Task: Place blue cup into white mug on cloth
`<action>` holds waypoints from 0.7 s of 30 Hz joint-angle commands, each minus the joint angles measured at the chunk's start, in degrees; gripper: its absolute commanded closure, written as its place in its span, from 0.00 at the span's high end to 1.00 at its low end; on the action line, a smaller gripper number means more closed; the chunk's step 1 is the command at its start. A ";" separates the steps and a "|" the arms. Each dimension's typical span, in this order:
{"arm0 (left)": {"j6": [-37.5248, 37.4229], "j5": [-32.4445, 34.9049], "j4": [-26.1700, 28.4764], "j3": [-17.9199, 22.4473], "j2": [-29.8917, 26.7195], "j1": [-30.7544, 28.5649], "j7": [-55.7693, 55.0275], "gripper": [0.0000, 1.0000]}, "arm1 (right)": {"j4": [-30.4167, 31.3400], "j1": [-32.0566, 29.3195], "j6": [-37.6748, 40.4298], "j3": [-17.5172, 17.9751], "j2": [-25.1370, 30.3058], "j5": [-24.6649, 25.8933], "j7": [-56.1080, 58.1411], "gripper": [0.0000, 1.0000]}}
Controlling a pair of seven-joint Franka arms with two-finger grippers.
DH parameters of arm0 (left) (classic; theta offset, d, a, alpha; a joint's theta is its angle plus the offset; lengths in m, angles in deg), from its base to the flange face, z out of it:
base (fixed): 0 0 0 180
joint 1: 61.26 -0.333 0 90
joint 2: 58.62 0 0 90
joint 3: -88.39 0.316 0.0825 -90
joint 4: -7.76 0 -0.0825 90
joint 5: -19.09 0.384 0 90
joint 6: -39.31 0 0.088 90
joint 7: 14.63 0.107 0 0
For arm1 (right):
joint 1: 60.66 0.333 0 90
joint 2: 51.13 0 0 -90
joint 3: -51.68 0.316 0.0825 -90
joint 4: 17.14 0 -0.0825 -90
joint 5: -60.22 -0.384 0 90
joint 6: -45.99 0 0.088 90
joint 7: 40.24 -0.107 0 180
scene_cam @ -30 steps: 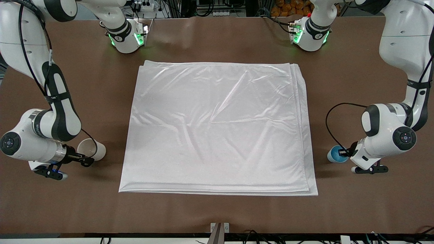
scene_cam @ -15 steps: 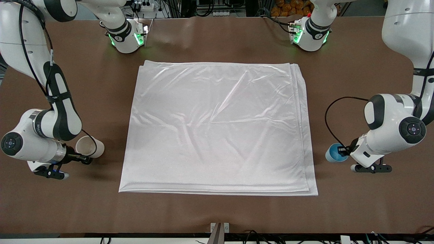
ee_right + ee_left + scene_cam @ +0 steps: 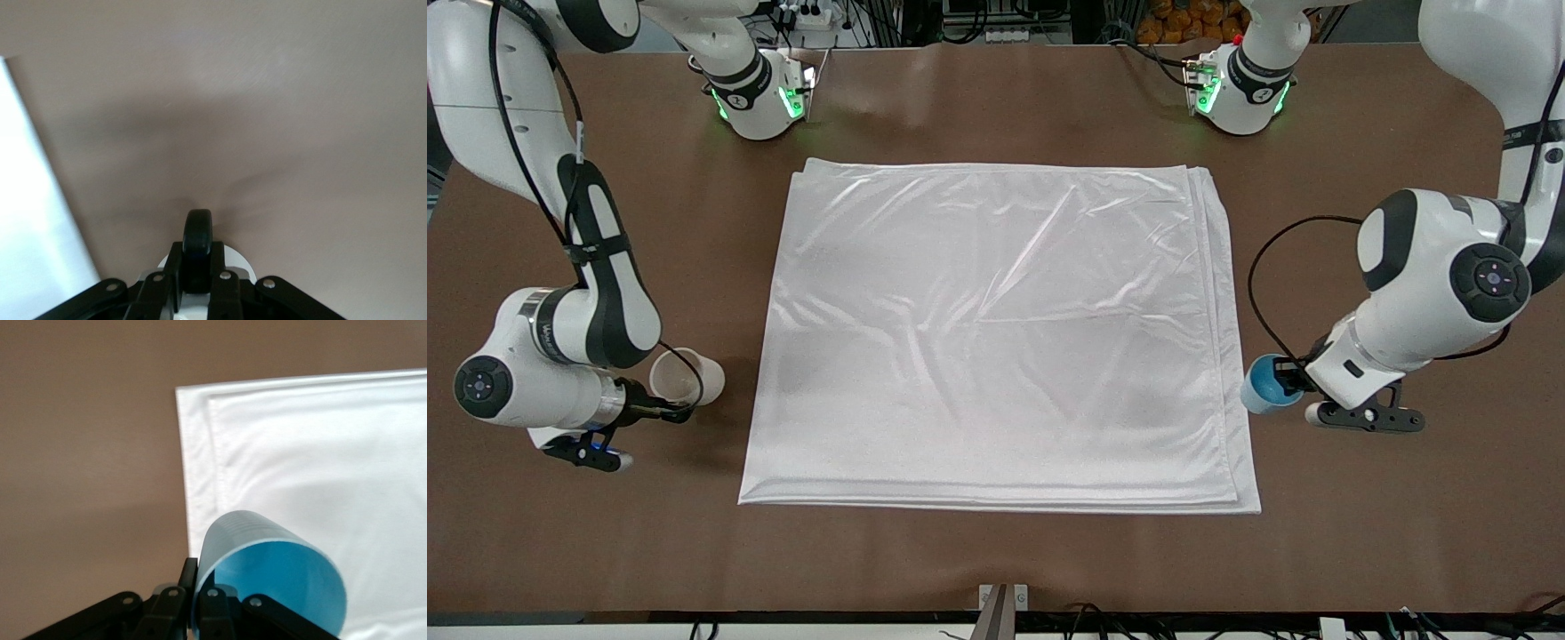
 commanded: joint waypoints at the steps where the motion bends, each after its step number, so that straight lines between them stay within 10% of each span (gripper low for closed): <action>1: -1.60 1.24 0.63 -4.06 -1.84 -0.27 -5.53 0.00 | 0.21 3.34 4.57 0.30 3.17 -0.04 -9.18 0.00; 21: -1.78 2.29 -0.86 -8.81 -1.05 7.55 -26.89 0.00 | -2.60 23.82 5.63 0.22 4.59 -5.40 -52.67 0.00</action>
